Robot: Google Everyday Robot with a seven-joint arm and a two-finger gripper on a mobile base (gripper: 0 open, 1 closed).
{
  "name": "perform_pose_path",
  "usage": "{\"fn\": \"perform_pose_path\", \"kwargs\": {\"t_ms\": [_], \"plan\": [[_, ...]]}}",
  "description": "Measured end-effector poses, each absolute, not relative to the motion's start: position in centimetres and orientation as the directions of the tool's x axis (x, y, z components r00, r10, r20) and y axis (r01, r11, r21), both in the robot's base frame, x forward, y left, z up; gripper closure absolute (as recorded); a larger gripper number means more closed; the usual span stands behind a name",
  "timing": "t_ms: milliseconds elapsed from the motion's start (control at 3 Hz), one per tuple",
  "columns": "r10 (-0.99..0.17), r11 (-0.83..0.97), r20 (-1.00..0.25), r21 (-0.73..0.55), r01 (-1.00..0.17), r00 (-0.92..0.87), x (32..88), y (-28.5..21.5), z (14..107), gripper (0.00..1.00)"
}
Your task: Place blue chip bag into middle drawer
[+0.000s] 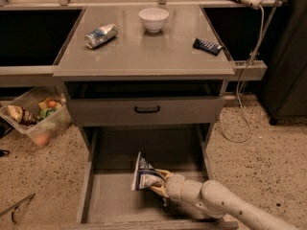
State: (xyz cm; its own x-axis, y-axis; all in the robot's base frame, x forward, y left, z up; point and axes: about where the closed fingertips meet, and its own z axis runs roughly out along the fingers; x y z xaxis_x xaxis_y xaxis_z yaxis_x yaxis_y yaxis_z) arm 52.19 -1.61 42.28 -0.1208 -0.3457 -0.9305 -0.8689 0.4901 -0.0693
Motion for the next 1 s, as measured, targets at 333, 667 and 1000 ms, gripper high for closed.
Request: {"fn": "perform_pose_path", "kwargs": {"t_ms": [333, 667, 1000], "plan": [[-0.346, 0.49, -0.931, -0.069, -0.869, -0.121, 52.19, -1.61, 42.28, 1.0], [-0.346, 0.49, -0.931, -0.069, -0.869, -0.121, 52.19, -1.61, 42.28, 0.81], [-0.346, 0.49, -0.931, -0.069, -0.869, -0.121, 52.19, -1.6, 42.28, 0.58]]}}
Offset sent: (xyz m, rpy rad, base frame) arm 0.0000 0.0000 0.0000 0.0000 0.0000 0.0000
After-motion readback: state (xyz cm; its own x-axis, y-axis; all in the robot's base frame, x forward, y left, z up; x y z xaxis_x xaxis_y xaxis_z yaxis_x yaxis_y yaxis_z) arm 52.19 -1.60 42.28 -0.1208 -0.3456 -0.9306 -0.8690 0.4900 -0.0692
